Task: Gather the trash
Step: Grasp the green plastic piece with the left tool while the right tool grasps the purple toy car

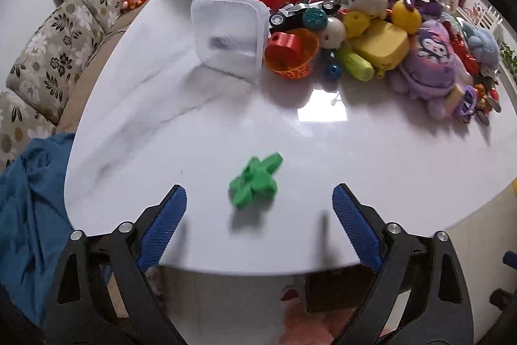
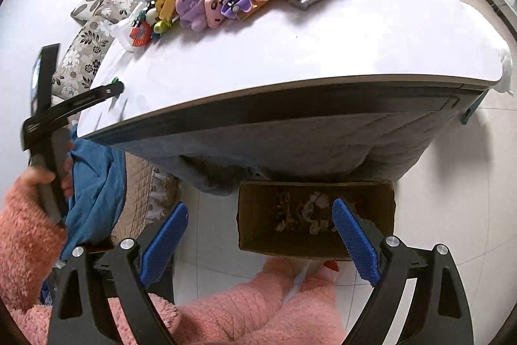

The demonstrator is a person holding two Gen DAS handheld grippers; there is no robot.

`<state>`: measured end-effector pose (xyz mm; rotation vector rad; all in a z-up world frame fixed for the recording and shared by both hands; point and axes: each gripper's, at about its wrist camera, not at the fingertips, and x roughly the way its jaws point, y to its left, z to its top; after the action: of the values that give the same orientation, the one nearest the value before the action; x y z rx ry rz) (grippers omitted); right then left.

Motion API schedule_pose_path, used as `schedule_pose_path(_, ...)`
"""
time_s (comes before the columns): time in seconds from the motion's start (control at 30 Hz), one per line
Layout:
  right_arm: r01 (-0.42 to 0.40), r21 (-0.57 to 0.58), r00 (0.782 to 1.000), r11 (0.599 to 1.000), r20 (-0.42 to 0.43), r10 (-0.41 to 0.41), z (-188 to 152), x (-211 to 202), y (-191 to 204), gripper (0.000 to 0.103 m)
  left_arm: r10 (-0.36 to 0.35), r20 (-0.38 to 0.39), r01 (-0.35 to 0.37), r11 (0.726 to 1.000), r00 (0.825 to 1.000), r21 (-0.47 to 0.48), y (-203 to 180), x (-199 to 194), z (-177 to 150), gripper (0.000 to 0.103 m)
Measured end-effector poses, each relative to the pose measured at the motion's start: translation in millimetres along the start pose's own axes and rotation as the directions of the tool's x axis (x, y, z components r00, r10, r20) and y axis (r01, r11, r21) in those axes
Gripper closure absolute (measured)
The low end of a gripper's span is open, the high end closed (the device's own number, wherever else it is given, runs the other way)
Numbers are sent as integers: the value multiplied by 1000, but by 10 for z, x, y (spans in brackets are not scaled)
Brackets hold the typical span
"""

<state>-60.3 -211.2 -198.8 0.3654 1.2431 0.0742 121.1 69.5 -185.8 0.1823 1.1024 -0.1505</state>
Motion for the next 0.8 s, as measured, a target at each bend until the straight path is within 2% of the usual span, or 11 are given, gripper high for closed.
schedule_pose_path(0.03, 6, -1, 1000, 1000, -1, -6, -11, 7, 0, 14, -9, 3, 9, 1000, 1000, 8, 6, 10, 8, 43)
schedule_pose_path(0.07, 12, 1, 1000, 1000, -2, -12, -24, 29, 7, 14, -29, -14, 29, 999, 999, 12, 17, 47, 12, 65)
schedule_pose_path(0.1, 18, 11, 1000, 1000, -7, -18, -28, 46, -2, 14, -71, -4, 71, 997, 997, 1, 50, 28, 11, 73)
schedule_pose_path(0.2, 19, 35, 1000, 999, -7, -19, 2, 55, -18, 14, -116, -5, 116, 993, 993, 2, 71, 36, 30, 73)
schedule_pose_path(0.33, 30, 33, 999, 999, 35, -31, 159, 3, 25, 14, -183, 8, 183, 983, 983, -19, 101, -74, 26, 74)
schedule_pose_path(0.4, 28, 22, 998, 999, 55, -29, 315, -14, 88, 15, -232, 23, 233, 971, 972, -48, 123, -194, -3, 74)
schedule_pose_path(0.5, 20, -6, 996, 1000, 88, -19, 636, 4, 223, 27, -320, 48, 322, 944, 946, -67, 131, -412, -76, 74)
schedule_pose_path(0.57, 21, -19, 993, 1000, 112, -19, 873, 58, 311, 28, -358, 62, 361, 930, 932, -63, 115, -554, -136, 74)
schedule_pose_path(0.7, 77, -59, 988, 995, 135, -69, 1361, 276, 489, 33, -403, 58, 406, 911, 914, -72, 86, -721, -283, 74)
schedule_pose_path(0.8, 176, -145, 979, 974, 131, -158, 1623, 486, 644, 33, -426, 42, 428, 897, 904, -109, 136, -708, -326, 74)
